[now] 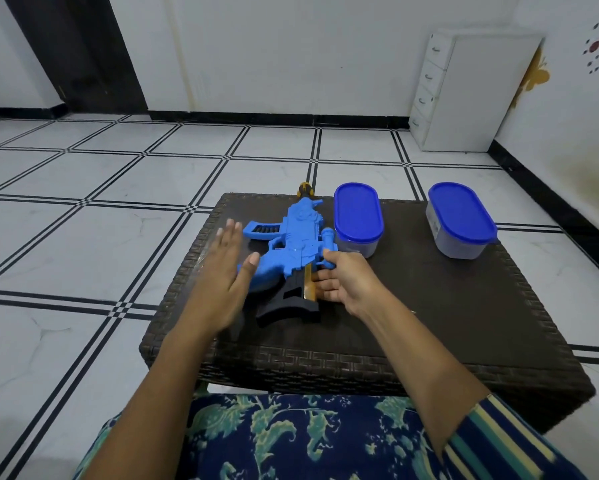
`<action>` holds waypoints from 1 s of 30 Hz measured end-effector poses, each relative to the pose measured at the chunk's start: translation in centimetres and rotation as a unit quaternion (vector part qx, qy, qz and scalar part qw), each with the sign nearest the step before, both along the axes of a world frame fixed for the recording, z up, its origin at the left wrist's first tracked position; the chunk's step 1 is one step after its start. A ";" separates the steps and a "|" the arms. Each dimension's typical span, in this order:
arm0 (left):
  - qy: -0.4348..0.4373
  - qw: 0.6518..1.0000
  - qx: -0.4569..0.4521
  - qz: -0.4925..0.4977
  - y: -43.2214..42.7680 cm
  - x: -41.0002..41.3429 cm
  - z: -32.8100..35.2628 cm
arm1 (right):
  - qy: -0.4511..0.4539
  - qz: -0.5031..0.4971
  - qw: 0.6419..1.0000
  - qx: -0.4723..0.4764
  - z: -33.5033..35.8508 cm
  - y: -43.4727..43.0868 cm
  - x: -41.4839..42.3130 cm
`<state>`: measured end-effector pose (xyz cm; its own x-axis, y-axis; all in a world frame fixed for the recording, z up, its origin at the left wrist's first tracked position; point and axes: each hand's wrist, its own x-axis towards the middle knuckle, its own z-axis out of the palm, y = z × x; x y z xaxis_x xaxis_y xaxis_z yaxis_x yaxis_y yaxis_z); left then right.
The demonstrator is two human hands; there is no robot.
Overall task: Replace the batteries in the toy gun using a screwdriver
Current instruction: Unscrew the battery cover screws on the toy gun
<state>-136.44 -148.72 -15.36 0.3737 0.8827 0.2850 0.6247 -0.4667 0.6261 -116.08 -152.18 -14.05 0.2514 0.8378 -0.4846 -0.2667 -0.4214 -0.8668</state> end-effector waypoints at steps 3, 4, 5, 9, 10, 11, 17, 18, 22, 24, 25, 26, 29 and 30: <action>-0.040 0.998 0.038 -0.022 0.0 -0.5 0.8 | 0.021 -0.017 1.000 0.009 0.2 0.2 0.1; -0.052 0.997 0.057 -0.023 0.0 -0.6 1.1 | 0.026 -0.020 0.999 0.010 0.3 0.3 0.2; -0.061 0.995 0.075 -0.024 -0.1 -0.7 1.4 | 0.030 -0.023 0.999 0.013 0.3 0.3 0.3; -0.063 0.987 0.145 -0.024 0.0 -1.0 2.4 | 0.010 -0.030 0.999 0.018 0.3 0.4 0.0; -0.049 0.990 0.131 -0.035 -0.1 -1.1 2.4 | 0.006 -0.034 0.999 0.020 0.2 0.4 0.0; -0.025 0.995 0.088 -0.045 -0.2 -1.1 2.4 | 0.008 -0.041 0.999 0.024 0.2 0.4 -0.1; 0.006 0.999 0.046 -0.022 0.1 -1.2 2.0 | 0.023 -0.054 0.998 0.039 0.5 0.7 -0.1; 0.020 0.999 0.042 -0.026 0.3 -1.2 2.0 | 0.019 -0.052 0.998 0.041 0.5 0.7 -0.1; 0.044 0.997 0.030 -0.052 0.6 -1.7 1.0 | 0.021 -0.053 0.998 0.036 0.3 0.7 0.0; 0.032 0.997 0.043 -0.061 0.7 -1.6 1.0 | 0.022 -0.053 0.998 0.034 0.3 0.8 0.0; 0.029 0.996 0.054 -0.064 0.6 -1.5 1.1 | 0.021 -0.051 0.998 0.034 0.3 0.9 -0.2; 0.025 0.995 0.068 -0.066 0.5 -1.4 1.3 | 0.018 -0.051 0.998 0.033 0.2 0.9 -0.2; 0.006 0.986 0.161 -0.044 0.1 -1.2 1.8 | 0.005 -0.049 0.998 0.035 0.0 0.9 -0.4; 0.013 0.985 0.170 -0.036 0.0 -1.2 1.9 | 0.004 -0.051 0.998 0.037 0.0 0.9 -0.4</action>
